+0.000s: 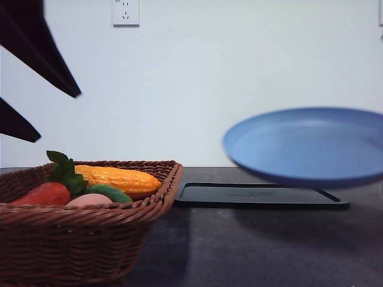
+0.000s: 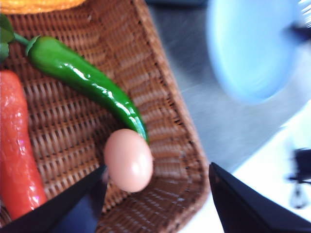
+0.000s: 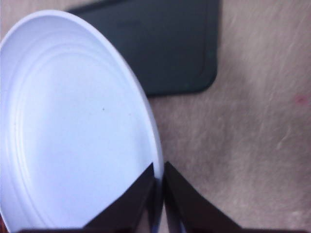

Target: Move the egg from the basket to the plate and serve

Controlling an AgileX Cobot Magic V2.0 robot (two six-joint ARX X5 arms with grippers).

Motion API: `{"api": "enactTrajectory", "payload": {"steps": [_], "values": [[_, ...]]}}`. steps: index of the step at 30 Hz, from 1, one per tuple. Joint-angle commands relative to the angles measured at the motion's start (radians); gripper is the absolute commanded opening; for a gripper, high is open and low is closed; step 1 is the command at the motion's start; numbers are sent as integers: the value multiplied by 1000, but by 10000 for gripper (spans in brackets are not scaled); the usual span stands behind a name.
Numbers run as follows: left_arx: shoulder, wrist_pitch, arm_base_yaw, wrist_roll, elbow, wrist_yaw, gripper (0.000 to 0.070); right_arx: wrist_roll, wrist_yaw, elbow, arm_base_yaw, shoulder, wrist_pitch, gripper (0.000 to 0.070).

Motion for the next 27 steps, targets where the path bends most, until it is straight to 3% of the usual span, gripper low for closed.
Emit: {"api": "enactTrajectory", "payload": {"steps": [1,16,27], "values": [[45,4,-39,9,32,-42,426,18,-3,21,-10,-8,1,0],[379,-8,-241,5,124,-274,426,18,-3,40,-30,-32,-19,0],[455,19,-244,5,124,-277,421,18,-3,40,-30,-32,-16,0]]}}
